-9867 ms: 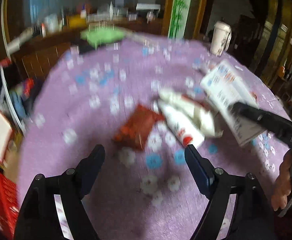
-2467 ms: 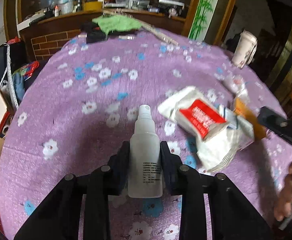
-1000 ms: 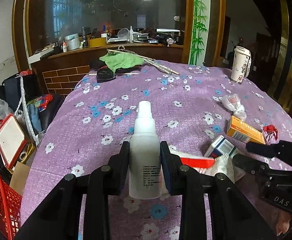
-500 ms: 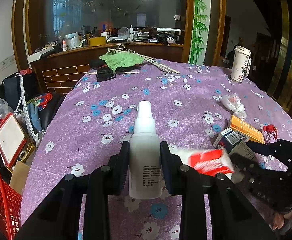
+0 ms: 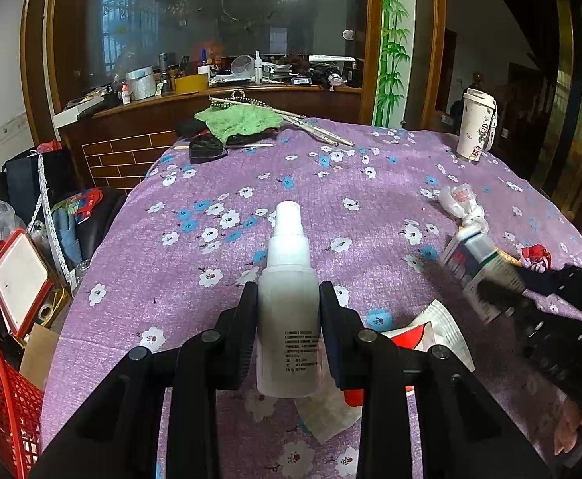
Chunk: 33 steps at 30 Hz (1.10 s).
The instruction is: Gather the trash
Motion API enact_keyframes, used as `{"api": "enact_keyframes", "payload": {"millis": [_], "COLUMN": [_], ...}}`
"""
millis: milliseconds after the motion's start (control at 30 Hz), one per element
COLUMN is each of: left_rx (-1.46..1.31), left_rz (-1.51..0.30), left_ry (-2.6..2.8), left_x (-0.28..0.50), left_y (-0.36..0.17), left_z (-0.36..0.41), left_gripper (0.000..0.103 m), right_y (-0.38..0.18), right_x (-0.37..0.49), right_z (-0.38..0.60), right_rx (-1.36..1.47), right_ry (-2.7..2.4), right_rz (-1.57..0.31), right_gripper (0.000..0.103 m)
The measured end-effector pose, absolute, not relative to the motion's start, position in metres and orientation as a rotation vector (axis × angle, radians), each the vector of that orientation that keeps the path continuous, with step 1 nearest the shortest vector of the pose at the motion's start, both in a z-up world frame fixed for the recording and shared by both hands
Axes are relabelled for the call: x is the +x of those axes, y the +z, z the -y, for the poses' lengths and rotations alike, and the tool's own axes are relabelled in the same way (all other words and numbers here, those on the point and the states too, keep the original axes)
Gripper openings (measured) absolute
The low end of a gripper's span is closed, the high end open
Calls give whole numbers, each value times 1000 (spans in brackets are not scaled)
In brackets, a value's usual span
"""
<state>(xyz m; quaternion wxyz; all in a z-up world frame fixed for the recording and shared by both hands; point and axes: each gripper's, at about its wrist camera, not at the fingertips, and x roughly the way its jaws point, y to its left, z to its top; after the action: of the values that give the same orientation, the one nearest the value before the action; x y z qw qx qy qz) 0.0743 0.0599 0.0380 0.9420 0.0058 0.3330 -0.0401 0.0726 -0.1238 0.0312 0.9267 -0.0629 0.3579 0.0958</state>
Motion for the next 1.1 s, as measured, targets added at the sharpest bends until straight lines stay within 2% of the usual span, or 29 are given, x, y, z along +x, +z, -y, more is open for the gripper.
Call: {"api": "enact_keyframes", "payload": {"millis": [233, 1100], "left_rx": [17, 23], "left_rz": [-671, -669], "left_ry": [-78, -76], "left_x": [74, 75], "left_y": [39, 39], "left_z": [-58, -58], "left_gripper": [29, 29], "right_y": [44, 39], "right_x": [62, 60], "right_z": [116, 106], "right_rx": [-144, -200], "right_ry": [161, 171], "right_rz": [-657, -659], "right_gripper": [37, 37]}}
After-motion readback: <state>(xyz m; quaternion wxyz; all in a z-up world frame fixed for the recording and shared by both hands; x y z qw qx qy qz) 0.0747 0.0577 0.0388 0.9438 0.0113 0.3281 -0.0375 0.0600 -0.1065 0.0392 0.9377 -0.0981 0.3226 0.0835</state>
